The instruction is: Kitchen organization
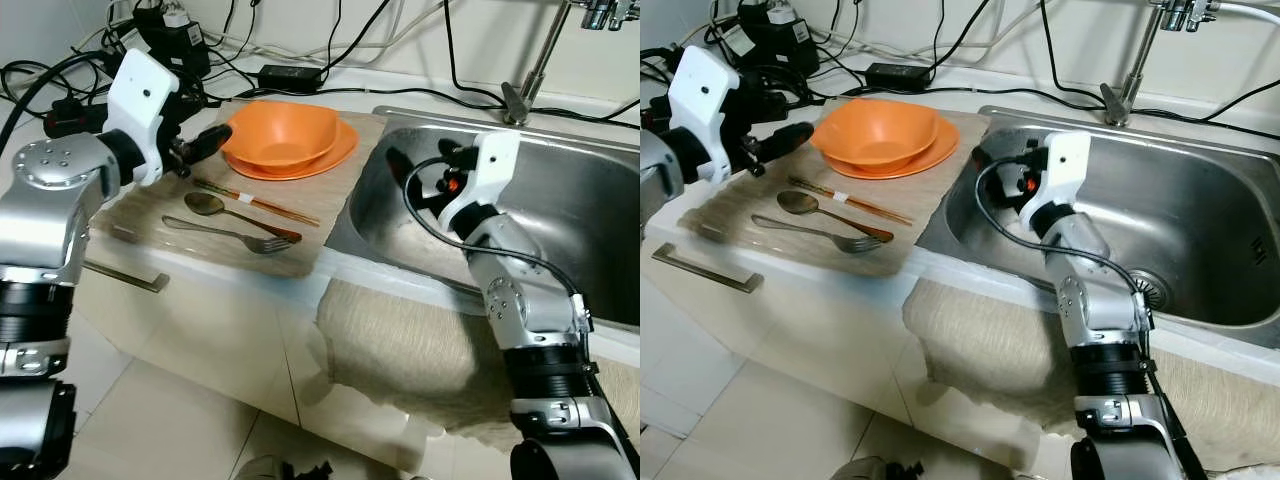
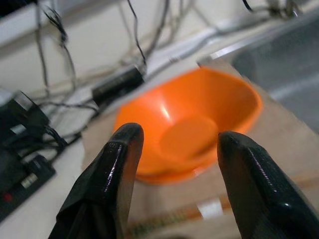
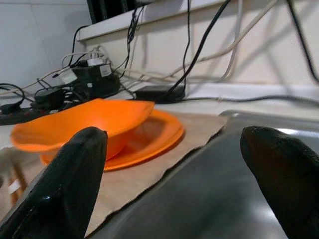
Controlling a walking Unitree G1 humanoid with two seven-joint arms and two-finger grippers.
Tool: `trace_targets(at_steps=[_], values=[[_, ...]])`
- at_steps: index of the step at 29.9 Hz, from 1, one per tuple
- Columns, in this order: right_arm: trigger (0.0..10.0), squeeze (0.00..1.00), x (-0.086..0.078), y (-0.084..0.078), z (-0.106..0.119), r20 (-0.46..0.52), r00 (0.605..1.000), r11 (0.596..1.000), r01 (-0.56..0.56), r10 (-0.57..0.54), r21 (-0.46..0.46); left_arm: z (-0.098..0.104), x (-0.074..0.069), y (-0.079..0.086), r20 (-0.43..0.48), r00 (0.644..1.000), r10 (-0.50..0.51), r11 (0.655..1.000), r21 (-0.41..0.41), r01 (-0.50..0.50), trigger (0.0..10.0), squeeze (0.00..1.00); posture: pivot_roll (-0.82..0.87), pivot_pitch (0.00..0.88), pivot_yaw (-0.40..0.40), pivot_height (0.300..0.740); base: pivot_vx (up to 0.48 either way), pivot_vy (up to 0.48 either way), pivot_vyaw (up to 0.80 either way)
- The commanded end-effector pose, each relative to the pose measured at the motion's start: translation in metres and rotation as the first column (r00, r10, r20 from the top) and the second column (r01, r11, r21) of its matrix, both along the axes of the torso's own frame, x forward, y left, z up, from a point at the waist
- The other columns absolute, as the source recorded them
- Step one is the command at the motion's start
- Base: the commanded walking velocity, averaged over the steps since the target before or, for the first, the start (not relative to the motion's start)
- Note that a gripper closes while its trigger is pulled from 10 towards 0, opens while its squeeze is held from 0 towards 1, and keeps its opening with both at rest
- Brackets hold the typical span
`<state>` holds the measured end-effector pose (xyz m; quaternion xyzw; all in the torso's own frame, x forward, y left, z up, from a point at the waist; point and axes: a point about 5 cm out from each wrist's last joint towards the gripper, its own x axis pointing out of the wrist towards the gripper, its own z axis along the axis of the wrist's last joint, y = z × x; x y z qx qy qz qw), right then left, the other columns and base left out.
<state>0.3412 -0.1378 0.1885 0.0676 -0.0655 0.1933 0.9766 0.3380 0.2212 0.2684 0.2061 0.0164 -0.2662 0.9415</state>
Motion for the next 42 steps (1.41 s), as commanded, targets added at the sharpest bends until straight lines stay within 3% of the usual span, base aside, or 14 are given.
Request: trace_targets(at_steps=[1,8,14,18,23,36,42], values=[[10.0,0.00,-0.003,0.009,0.000,-0.008,0.999,0.999,-0.035,0.035,0.020,0.000,-0.007,0.000,-0.034,0.998,-0.058,0.998,0.026,0.059,10.0,0.00,0.09,0.000,0.049,0.740,0.000,0.000,0.00],[10.0,0.00,-0.010,0.025,-0.013,-0.057,0.994,0.995,-0.090,0.092,0.036,0.000,-0.026,0.013,-0.129,0.974,-0.184,0.971,0.128,0.200,10.0,0.00,0.10,0.002,0.053,0.740,0.000,0.000,0.00],[10.0,0.00,-0.007,0.027,-0.011,-0.051,0.995,0.996,-0.086,0.088,0.032,-0.015,-0.029,0.017,-0.215,0.954,-0.207,0.962,0.131,0.238,10.0,0.00,0.11,0.005,0.053,0.740,0.000,0.000,0.00],[10.0,0.00,-0.003,0.027,-0.002,-0.024,0.996,0.996,-0.083,0.084,0.032,-0.040,-0.023,0.013,-0.286,0.933,-0.218,0.963,0.089,0.253,10.0,0.00,0.11,0.006,0.051,0.740,0.000,0.000,0.00],[10.0,0.00,-0.002,0.027,0.000,-0.015,0.997,0.997,-0.079,0.080,0.026,-0.055,-0.015,0.009,-0.303,0.931,-0.205,0.967,0.085,0.241,10.0,0.00,0.09,0.007,0.054,0.740,0.000,0.000,0.00],[10.0,0.00,-0.005,0.027,-0.006,-0.026,0.997,0.997,-0.075,0.075,0.016,-0.035,-0.004,0.018,-0.266,0.944,-0.194,0.965,0.121,0.232,10.0,0.00,0.09,0.012,0.063,0.740,0.000,0.000,0.00],[10.0,0.00,-0.005,0.028,-0.008,-0.034,0.996,0.997,-0.079,0.080,0.017,-0.040,0.000,0.023,-0.306,0.935,-0.182,0.961,0.144,0.235,10.0,0.00,0.10,0.013,0.063,0.740,0.000,0.000,0.00]])
